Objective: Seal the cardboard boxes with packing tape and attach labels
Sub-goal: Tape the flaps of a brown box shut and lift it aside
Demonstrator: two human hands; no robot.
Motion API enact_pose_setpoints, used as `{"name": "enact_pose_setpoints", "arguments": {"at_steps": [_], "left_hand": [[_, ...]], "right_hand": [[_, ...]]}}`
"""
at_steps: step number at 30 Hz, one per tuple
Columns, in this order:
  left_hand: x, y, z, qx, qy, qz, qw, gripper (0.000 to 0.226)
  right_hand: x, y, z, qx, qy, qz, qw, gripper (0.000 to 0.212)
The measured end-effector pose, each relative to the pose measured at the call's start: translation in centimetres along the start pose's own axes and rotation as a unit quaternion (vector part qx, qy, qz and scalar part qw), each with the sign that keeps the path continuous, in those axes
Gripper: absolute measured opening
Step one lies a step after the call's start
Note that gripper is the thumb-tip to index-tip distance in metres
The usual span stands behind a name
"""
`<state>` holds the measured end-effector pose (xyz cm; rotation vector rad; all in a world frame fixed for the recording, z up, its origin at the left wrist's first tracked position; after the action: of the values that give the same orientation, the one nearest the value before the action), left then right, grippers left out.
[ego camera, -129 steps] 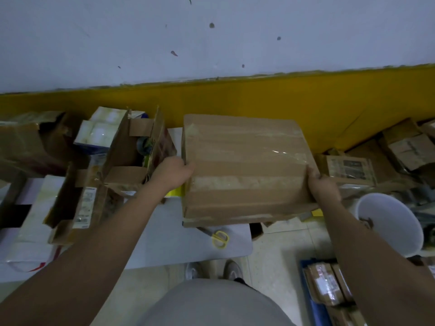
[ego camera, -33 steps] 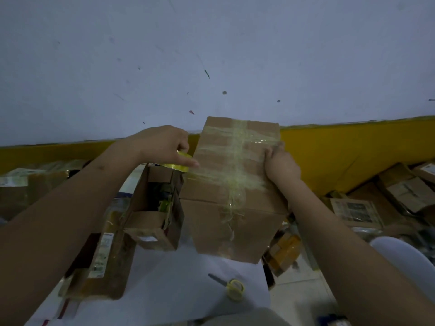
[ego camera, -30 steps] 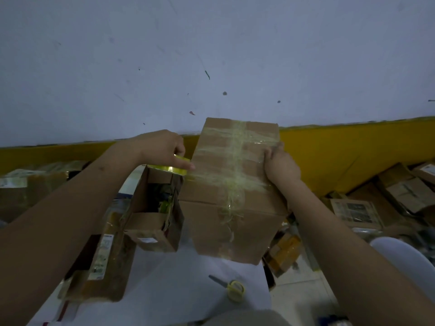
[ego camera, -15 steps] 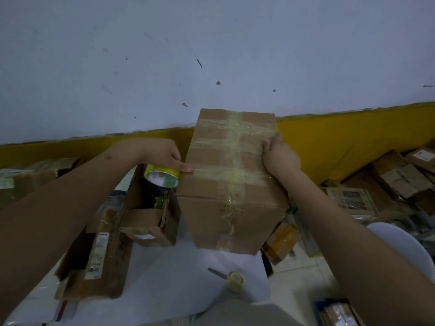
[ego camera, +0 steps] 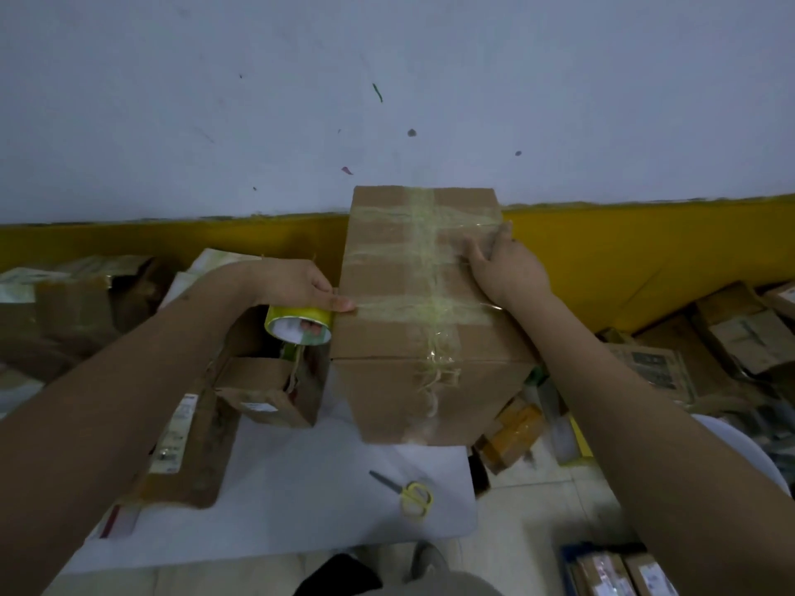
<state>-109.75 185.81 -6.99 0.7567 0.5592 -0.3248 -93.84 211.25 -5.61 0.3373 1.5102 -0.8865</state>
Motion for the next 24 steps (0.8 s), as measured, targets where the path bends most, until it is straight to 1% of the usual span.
{"name": "enact_pose_setpoints", "arguments": {"at_steps": [4, 6, 9, 11, 13, 16, 18, 21, 22, 24], "left_hand": [[0.1, -0.7, 0.3, 0.001, 0.009, -0.035, 0.999, 0.056], [0.4, -0.9, 0.4, 0.015, 0.005, -0.014, 1.000, 0.055], [0.8, -0.9, 0.4, 0.037, -0.012, 0.051, 0.998, 0.054], [0.8, -1.0, 0.2, 0.051, -0.014, 0.022, 0.998, 0.057], [0.7, -1.0, 0.2, 0.058, -0.010, -0.001, 0.998, 0.061], [0.5, -0.6, 0.6, 0.084, -0.001, -0.020, 0.996, 0.063], [0.6, -0.6, 1.1, 0.106, -0.007, 0.015, 0.994, 0.059], [0.8, -1.4, 1.8, 0.152, -0.061, 0.114, 0.980, 0.037], [0.9, -1.9, 1.8, 0.156, -0.082, 0.163, 0.971, 0.030], [1.2, -2.9, 1.8, 0.133, -0.116, 0.256, 0.950, 0.021]], "right_hand": [[-0.4, -0.2, 0.4, -0.004, -0.044, -0.040, 0.998, 0.089], [0.0, -0.5, 2.1, -0.002, -0.039, 0.012, 0.999, 0.092], [1.1, -2.5, 4.9, 0.022, 0.003, 0.106, 0.994, 0.097], [2.2, -4.8, 5.5, 0.025, 0.003, 0.118, 0.993, 0.096], [3.4, -8.0, 5.7, -0.013, -0.011, 0.121, 0.992, 0.095], [5.2, -12.3, 6.1, -0.100, -0.032, 0.150, 0.983, 0.092], [5.4, -12.8, 6.3, -0.112, -0.046, 0.155, 0.980, 0.090], [4.8, -11.8, 6.4, -0.100, -0.048, 0.149, 0.983, 0.091], [4.7, -11.6, 6.4, -0.096, -0.045, 0.148, 0.983, 0.091], [4.8, -11.9, 6.5, -0.096, -0.043, 0.151, 0.983, 0.090]]}}
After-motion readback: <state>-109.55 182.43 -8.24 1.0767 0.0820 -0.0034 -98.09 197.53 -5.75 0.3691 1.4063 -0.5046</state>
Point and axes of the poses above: each hand's wrist, its own z-axis away from the middle knuckle, its own x-axis out of the palm, y = z × x, the point moved 7 cm from there along -z, towards the middle knuckle, and after that the axes turned 4 degrees about -y, right-handed, at the moved point
